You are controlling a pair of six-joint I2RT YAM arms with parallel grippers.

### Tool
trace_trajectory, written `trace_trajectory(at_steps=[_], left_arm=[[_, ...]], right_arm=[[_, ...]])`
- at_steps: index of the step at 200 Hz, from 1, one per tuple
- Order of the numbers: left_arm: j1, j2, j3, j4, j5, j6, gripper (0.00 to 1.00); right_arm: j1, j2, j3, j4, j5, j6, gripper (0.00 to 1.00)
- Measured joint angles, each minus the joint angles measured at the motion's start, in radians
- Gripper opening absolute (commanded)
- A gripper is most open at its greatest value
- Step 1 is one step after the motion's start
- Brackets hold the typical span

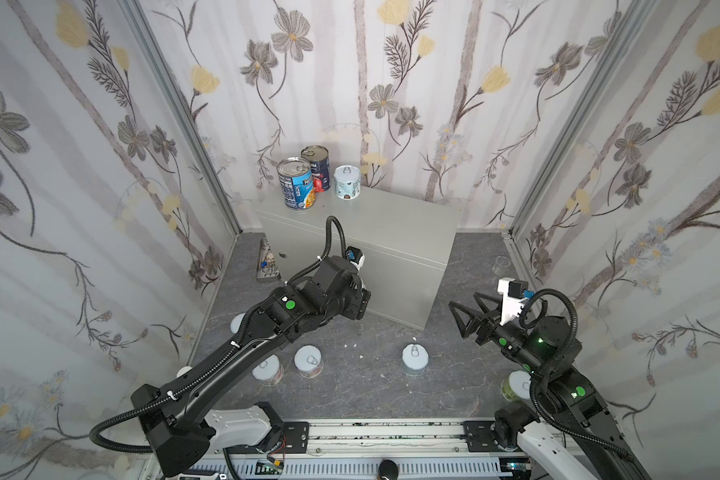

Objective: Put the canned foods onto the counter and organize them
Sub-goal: 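Lift the pale green can with left gripper up onto the cabinet top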

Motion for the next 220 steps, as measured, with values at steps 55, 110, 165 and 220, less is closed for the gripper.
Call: trace_trajectory(at_steps=[55, 110, 165, 220], left_arm=[[0.061, 0.097, 0.241, -0.106, 0.006, 0.052, 0.64], [0.106, 0.229, 0.525, -0.198, -0.012, 0.103, 0.63], [0.174, 0.340, 0.687, -0.246, -0.034, 0.128, 0.63], [0.190, 0.455, 0.839, -0.251, -0.082, 0.129, 0.63]], right_arm=[[0.000, 0.012, 0.019, -0.020, -0.005, -0.007, 1.00], [0.001, 0.023, 0.019, -0.026, -0.016, -0.018, 1.00], [0.001, 0.036, 0.019, -0.026, -0.017, -0.026, 1.00], [0.001, 0.062, -0.003, -0.026, -0.014, -0.044, 1.00]])
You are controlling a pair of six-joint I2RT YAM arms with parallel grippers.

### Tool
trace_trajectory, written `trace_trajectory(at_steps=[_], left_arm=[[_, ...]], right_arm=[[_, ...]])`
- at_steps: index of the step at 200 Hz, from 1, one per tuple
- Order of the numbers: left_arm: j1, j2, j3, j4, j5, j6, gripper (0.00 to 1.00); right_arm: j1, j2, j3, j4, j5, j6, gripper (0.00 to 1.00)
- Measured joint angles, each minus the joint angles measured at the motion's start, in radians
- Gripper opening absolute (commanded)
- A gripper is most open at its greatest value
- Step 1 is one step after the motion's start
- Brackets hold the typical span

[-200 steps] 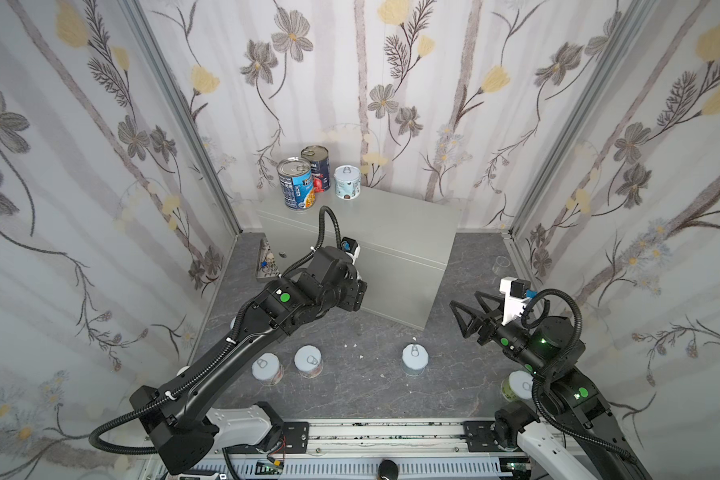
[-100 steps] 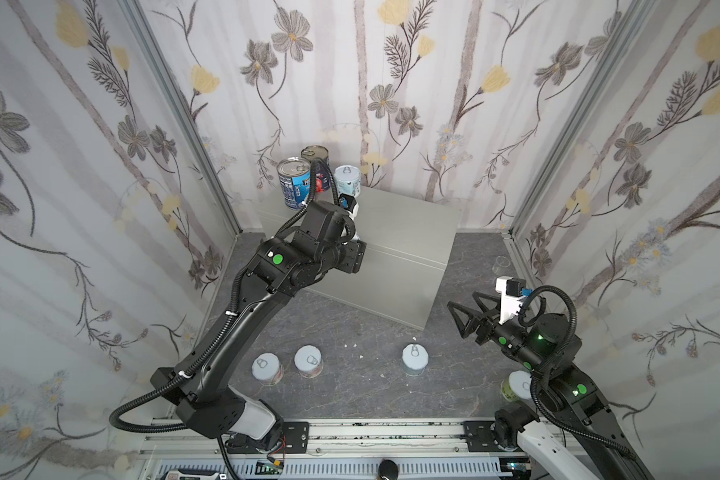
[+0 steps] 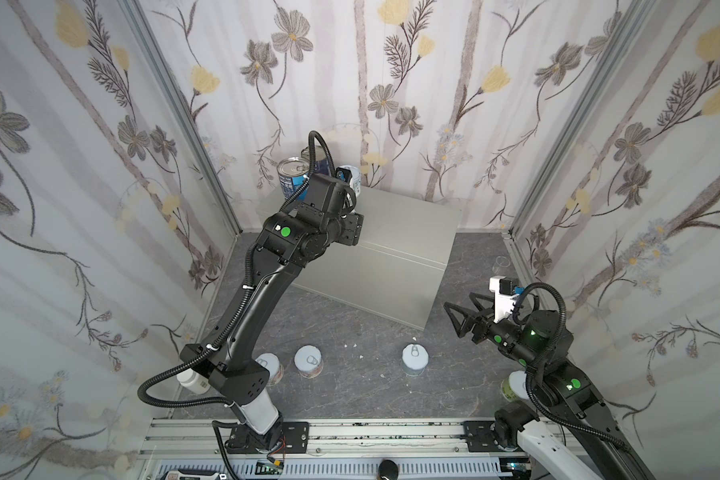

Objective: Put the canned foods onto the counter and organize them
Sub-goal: 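Lift the pale green can with left gripper up onto the cabinet top, then lower the pale green can beside the other cans and open left gripper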

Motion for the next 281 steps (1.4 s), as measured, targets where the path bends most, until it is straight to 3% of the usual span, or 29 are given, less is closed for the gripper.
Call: trace_trajectory(at_steps=[188, 229, 281], left_arm=[[0.122, 0.146, 0.098, 0.024, 0.035, -0.003, 0.65], [0.132, 0.171, 0.109, 0.060, 0.051, -0.003, 0.74], [0.136, 0.183, 0.110, 0.047, 0.064, -0.002, 0.76]], right_arm=[[0.000, 0.120, -0.027, 0.038, 0.010, -0.016, 1.00], [0.000, 0.141, -0.023, 0.044, 0.002, -0.018, 1.00], [0.000, 0.166, -0.023, 0.047, -0.005, -0.018, 1.00]])
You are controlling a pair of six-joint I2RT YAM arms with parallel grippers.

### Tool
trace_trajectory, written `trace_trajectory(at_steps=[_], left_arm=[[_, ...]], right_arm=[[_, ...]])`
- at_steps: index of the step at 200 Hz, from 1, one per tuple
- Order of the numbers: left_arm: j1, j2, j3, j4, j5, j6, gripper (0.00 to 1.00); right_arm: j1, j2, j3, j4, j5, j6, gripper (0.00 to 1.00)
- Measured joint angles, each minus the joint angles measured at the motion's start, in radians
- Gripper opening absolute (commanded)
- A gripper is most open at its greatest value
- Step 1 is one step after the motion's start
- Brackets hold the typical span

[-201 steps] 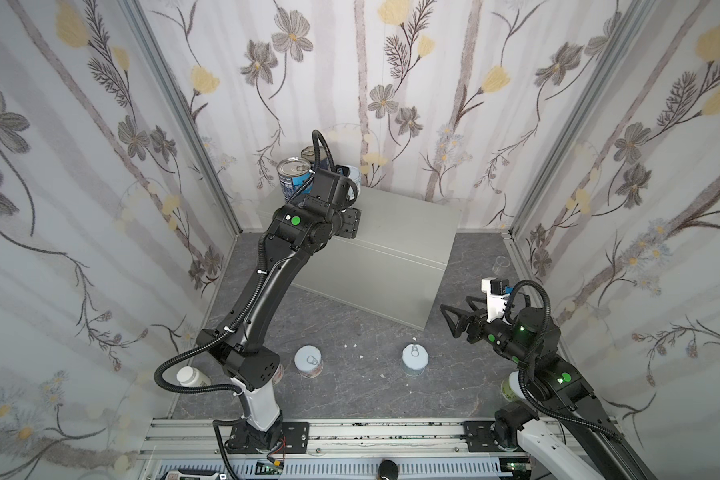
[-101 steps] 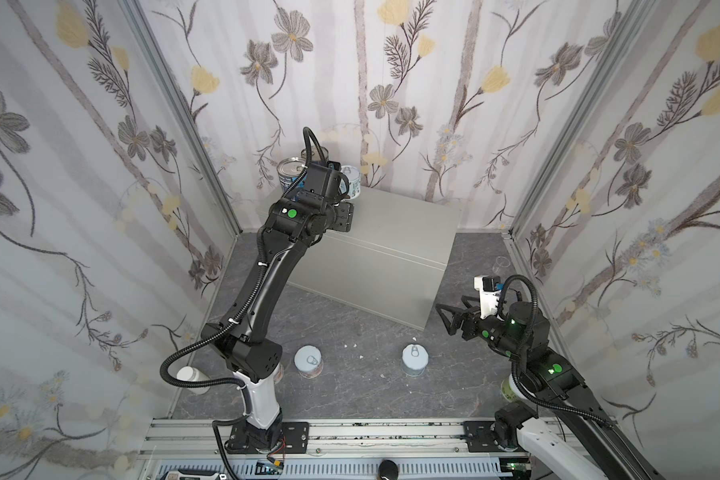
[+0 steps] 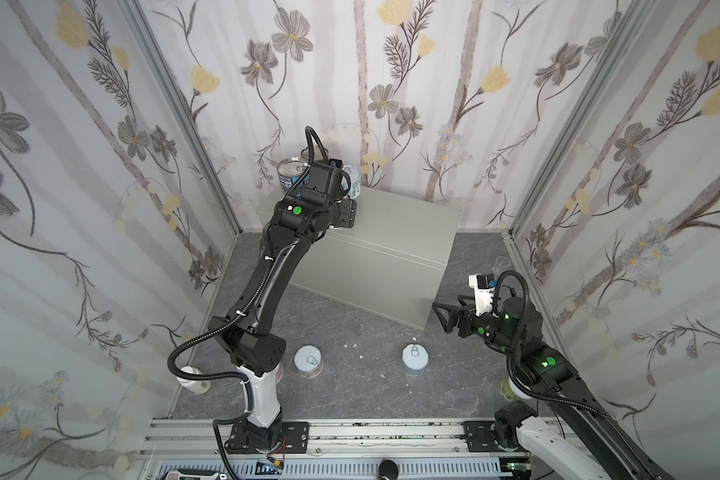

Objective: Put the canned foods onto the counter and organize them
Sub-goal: 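Lower the pale green can beside the other cans and open left gripper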

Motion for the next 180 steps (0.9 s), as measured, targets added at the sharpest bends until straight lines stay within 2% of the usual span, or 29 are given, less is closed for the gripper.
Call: trace_trajectory(at_steps=[84, 129, 180], left_arm=[[0.002, 0.014, 0.012, -0.002, -0.006, 0.003, 0.82], [0.002, 0.048, 0.048, -0.001, -0.022, 0.003, 0.76], [0.002, 0.073, 0.066, 0.022, -0.062, 0.005, 0.75]], right_arm=[[0.000, -0.015, -0.008, 0.014, -0.011, 0.000, 1.00], [0.000, -0.029, -0.024, 0.016, -0.011, 0.000, 1.00], [0.000, -0.027, -0.035, 0.035, -0.011, 0.001, 1.00]])
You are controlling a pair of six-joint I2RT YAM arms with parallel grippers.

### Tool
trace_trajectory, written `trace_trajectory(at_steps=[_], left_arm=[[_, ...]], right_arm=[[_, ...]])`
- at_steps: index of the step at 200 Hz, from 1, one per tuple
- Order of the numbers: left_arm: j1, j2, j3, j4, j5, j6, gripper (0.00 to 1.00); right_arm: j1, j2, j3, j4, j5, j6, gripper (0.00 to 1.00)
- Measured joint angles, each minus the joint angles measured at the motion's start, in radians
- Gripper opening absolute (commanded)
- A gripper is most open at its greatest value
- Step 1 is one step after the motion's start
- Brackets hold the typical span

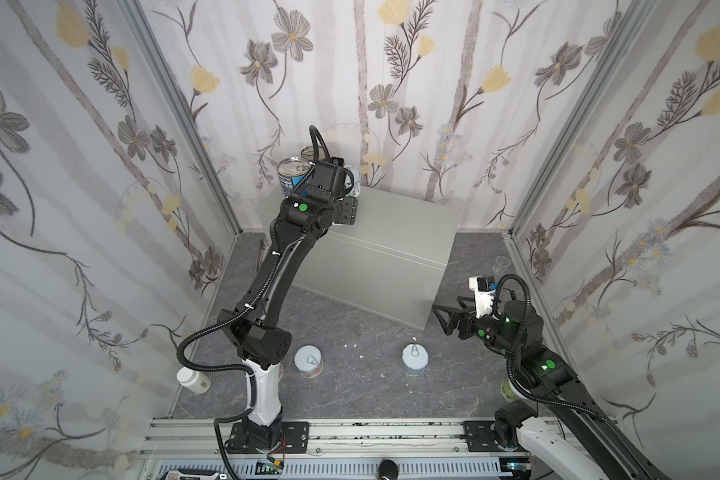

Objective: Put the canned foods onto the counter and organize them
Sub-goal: 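Lower the pale green can beside the other cans and open left gripper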

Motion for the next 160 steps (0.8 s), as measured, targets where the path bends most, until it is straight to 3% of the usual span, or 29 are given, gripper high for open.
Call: trace_trajectory(at_steps=[46, 112, 160], left_arm=[[0.000, 0.015, 0.003, 0.026, -0.043, 0.011, 0.77], [0.002, 0.026, 0.006, 0.026, -0.056, 0.025, 0.92], [0.002, 0.022, 0.011, 0.023, -0.057, 0.025, 0.94]], right_arm=[[0.000, 0.021, 0.000, 0.007, -0.013, 0.001, 1.00], [0.000, 0.026, 0.001, 0.008, -0.014, 0.001, 1.00], [0.000, 0.026, 0.001, 0.008, -0.015, 0.001, 1.00]])
